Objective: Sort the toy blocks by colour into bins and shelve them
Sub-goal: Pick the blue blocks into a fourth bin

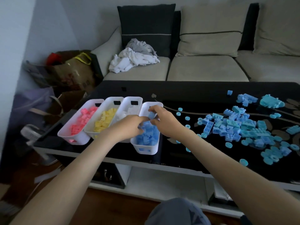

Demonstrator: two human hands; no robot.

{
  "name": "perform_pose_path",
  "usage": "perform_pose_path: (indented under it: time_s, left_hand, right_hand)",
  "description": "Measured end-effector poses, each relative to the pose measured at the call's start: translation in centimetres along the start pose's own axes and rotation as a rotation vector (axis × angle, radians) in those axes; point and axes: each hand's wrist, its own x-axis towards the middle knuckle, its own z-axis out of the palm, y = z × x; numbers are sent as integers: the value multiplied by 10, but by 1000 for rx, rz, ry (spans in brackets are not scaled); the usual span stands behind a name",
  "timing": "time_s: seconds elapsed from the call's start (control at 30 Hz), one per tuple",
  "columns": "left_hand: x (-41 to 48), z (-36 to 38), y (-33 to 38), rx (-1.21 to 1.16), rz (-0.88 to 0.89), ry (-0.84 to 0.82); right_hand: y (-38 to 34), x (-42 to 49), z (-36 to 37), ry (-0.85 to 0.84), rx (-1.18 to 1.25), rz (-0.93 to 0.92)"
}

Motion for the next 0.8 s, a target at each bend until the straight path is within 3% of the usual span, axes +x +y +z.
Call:
perform_pose_path:
  time_s: [0.27,0.4,0.47,0.6,0.73,0.8]
  left_hand:
    - [1,5,-3,-194,-33,117]
    - [8,11,3,-152,-51,156]
    - [11,14,4,1,-60,192]
    - [20,15,7,235,-107,262]
    - [34,16,32,191,-50,360]
    - [41,21,51,139,31,377]
  right_hand:
    - [20,-6,-5,-65,-156,19]
    - [33,-11,-14,-69,-233,31]
    - [43,-15,-24,-55,-285,43]
    - [76,-27,-51,-11,-374,217]
    - [105,-45,-67,-113,-574,453]
    - [110,-51,-70,-123,-594,457]
